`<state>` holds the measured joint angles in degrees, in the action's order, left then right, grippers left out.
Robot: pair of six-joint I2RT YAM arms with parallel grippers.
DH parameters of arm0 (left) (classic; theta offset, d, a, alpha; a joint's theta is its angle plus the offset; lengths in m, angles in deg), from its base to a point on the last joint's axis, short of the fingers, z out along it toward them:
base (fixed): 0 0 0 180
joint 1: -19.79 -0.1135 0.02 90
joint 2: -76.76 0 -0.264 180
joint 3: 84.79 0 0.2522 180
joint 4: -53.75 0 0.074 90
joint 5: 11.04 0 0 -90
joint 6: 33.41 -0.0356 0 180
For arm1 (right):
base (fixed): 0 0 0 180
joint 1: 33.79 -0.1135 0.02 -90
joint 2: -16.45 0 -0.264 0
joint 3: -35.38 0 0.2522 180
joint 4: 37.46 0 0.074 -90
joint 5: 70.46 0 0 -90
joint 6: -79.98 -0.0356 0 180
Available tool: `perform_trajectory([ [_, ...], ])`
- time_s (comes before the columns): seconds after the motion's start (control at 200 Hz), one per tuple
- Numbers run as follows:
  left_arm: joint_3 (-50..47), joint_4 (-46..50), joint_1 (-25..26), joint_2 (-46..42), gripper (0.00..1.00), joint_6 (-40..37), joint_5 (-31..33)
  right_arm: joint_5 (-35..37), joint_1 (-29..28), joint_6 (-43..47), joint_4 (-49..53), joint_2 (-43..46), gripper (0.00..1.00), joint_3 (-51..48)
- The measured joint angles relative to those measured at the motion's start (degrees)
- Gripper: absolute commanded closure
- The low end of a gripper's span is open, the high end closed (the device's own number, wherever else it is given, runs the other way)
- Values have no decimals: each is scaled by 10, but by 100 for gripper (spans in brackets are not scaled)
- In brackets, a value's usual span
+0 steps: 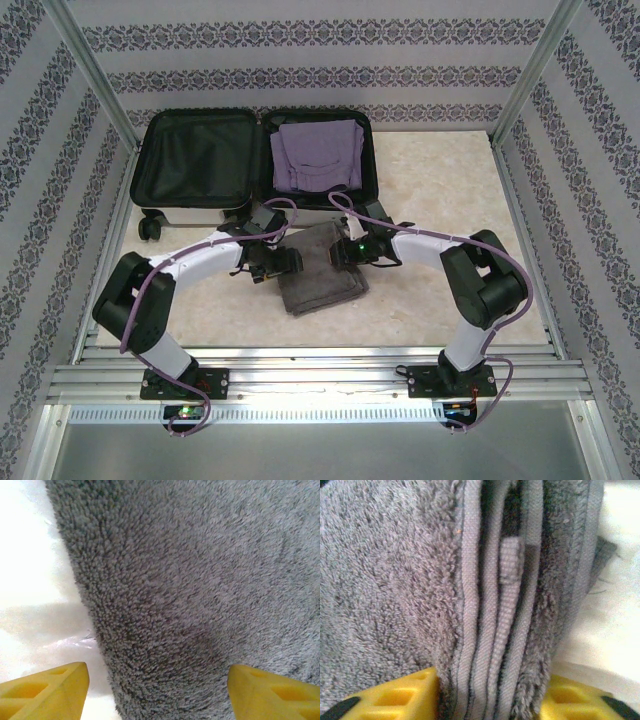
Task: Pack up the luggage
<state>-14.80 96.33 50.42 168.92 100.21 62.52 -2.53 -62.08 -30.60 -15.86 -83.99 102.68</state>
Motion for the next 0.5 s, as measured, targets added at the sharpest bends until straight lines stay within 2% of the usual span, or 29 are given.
perform_trajectory([
  [0.1,0,-4,0,6,27,2,-3,-6,0,1,0,0,87,1],
  [0.225,0,-9,0,8,26,2,-7,-17,0,7,0,0,99,3],
  [0.505,5,-7,-1,7,25,1,5,-76,0,40,26,66,100,4],
])
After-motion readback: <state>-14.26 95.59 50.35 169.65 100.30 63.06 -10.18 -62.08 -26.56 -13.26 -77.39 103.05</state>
